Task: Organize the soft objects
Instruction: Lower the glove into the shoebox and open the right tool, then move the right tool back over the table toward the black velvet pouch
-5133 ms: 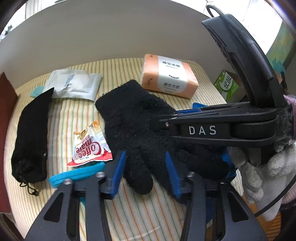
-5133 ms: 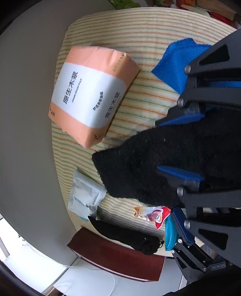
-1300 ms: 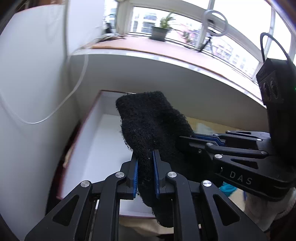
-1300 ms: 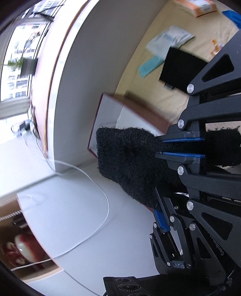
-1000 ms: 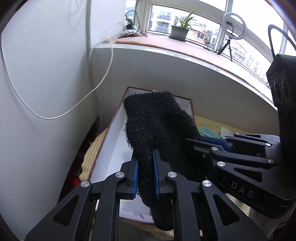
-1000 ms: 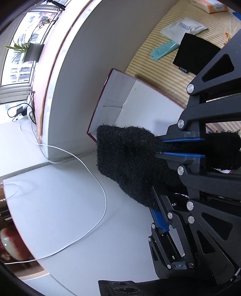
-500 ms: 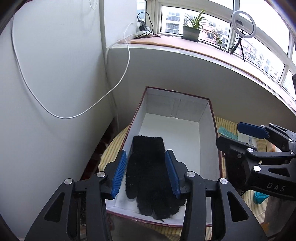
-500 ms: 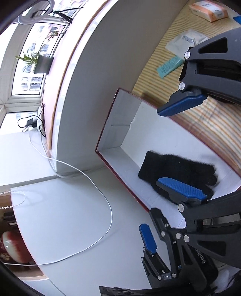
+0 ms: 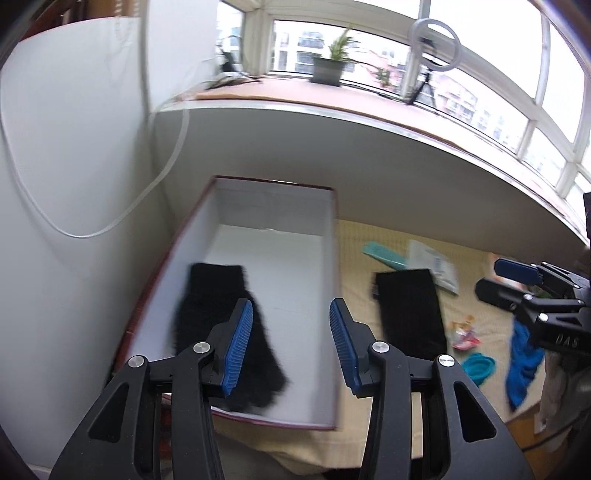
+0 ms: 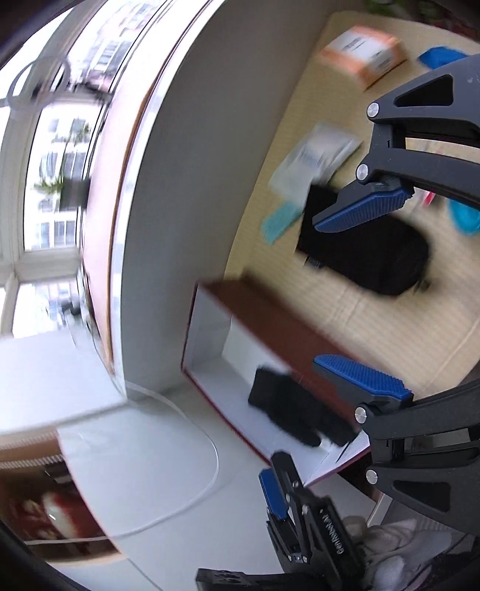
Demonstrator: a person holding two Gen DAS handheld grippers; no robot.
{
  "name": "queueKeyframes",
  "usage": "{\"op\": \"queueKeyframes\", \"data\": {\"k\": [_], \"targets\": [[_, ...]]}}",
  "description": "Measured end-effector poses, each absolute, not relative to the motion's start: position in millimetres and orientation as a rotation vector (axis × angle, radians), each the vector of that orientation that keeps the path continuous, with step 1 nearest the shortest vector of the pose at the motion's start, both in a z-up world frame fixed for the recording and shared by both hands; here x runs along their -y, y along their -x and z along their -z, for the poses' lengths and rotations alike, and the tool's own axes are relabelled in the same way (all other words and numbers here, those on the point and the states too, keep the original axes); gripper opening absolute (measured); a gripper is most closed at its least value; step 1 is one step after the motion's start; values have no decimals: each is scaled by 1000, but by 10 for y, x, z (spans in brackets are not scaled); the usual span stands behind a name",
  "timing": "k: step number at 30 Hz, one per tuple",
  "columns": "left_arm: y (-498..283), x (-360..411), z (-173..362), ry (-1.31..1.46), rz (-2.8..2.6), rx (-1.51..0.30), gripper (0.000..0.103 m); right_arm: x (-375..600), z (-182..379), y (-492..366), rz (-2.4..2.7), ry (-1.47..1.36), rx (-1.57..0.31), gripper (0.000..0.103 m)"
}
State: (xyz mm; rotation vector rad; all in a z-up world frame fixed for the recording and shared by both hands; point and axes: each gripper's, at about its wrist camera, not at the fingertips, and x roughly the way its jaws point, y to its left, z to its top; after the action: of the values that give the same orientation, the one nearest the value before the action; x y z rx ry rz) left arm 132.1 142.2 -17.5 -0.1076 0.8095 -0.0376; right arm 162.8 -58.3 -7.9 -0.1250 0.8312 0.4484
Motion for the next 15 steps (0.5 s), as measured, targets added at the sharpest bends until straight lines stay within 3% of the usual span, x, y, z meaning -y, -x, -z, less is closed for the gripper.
{"op": "queueKeyframes", "data": {"k": [12, 15], "targets": [[-1169, -663, 329, 111, 208, -841, 42, 2046, 82, -1077, -255, 29, -859, 65], [-1087, -534, 367, 106, 231, -853, 49, 2269, 64, -913, -242, -20, -868, 65]]}}
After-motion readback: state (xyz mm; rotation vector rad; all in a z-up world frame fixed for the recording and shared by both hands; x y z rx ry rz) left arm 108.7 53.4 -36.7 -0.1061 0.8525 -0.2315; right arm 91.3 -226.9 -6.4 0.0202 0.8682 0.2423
